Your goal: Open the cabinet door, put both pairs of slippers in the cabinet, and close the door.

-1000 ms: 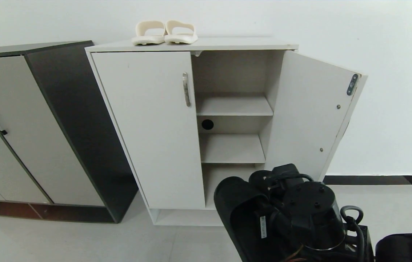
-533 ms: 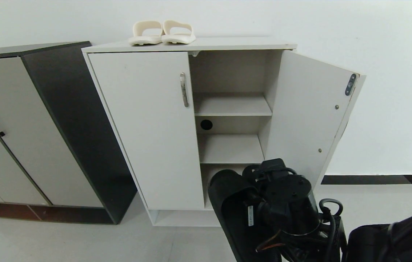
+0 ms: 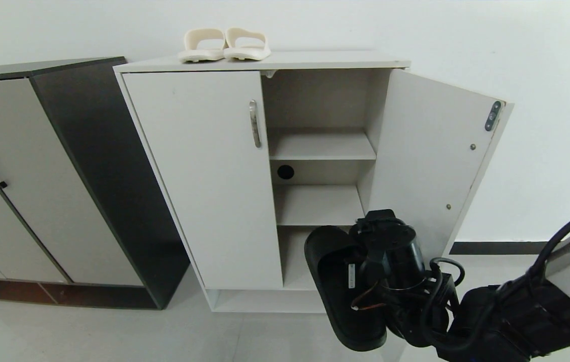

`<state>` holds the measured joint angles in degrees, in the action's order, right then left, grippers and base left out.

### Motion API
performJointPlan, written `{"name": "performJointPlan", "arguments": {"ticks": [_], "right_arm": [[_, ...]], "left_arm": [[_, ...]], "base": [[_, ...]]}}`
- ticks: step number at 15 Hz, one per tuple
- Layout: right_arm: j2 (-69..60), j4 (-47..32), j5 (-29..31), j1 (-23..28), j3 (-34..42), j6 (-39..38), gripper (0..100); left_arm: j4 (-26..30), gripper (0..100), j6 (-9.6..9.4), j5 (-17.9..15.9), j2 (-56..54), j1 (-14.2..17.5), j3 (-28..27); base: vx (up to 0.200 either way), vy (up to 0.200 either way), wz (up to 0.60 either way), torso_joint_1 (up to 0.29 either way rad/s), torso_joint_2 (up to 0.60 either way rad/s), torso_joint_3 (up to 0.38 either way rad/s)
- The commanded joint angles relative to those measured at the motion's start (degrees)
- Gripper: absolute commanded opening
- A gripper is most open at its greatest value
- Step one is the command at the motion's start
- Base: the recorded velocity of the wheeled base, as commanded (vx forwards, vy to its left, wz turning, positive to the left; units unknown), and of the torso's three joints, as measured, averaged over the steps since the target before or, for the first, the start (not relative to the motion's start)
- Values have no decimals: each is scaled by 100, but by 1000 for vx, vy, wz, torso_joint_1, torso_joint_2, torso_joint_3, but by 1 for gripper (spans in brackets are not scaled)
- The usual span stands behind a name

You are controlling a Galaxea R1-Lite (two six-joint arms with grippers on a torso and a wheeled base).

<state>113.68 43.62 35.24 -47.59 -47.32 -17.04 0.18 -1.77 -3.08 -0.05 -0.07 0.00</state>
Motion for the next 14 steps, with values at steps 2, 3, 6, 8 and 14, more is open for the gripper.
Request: {"name": "performJointPlan", "arguments": {"ticks": [2, 3, 6, 8, 14], "right_arm": [[225, -2, 0, 145, -102, -1, 0], [269, -2, 0, 198, -119, -1, 0], [331, -20, 9, 277, -189, 17, 0], [339, -20, 53, 330, -189, 26, 0], [436, -20, 264, 453, -198, 34, 0]], "left_arm": [[-1, 0, 1, 1, 5, -1, 0], [-1, 0, 10, 1, 14, -1, 0], [-1, 0, 10, 1, 5, -1, 0], [-1, 0, 10, 1, 5, -1, 0], [-1, 0, 36, 1, 5, -1, 0]], "base": [[0, 0, 0, 0, 0, 0], [0, 0, 0, 0, 0, 0], [0, 0, 0, 0, 0, 0], [0, 0, 0, 0, 0, 0], [0, 0, 0, 0, 0, 0]]}}
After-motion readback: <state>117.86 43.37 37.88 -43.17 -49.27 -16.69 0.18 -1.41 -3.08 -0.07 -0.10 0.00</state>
